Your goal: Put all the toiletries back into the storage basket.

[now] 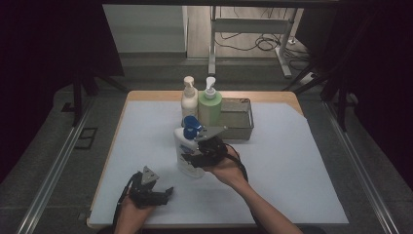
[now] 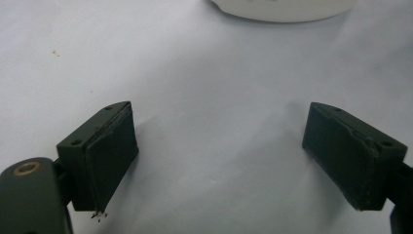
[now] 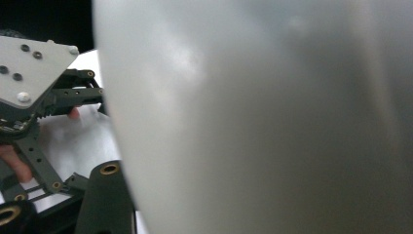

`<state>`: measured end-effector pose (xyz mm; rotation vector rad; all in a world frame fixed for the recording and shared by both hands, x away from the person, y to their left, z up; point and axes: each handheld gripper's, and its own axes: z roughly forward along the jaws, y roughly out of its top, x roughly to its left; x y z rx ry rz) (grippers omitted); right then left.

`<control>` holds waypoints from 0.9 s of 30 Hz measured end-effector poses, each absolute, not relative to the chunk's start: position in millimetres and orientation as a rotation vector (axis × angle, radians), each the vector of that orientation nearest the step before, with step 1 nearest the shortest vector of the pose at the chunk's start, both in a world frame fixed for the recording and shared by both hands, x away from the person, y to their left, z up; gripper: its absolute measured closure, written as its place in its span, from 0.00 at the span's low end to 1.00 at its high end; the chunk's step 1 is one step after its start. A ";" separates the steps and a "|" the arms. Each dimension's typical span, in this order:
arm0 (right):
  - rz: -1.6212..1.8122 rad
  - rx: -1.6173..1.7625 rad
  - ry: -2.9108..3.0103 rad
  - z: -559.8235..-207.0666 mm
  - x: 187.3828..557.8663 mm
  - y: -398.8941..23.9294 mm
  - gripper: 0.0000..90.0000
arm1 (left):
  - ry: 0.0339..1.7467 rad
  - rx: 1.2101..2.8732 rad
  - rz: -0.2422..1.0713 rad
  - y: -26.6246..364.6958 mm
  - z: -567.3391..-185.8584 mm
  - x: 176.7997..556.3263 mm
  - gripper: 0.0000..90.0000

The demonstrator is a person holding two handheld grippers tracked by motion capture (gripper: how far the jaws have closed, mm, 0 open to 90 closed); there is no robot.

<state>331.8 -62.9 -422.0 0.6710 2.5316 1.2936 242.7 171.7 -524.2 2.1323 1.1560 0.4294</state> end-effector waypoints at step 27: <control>1.297 0.713 2.477 -383.0 328.1 -102.6 0.45 | 1.159 2.129 0.429 171.5 -524.3 242.6 0.14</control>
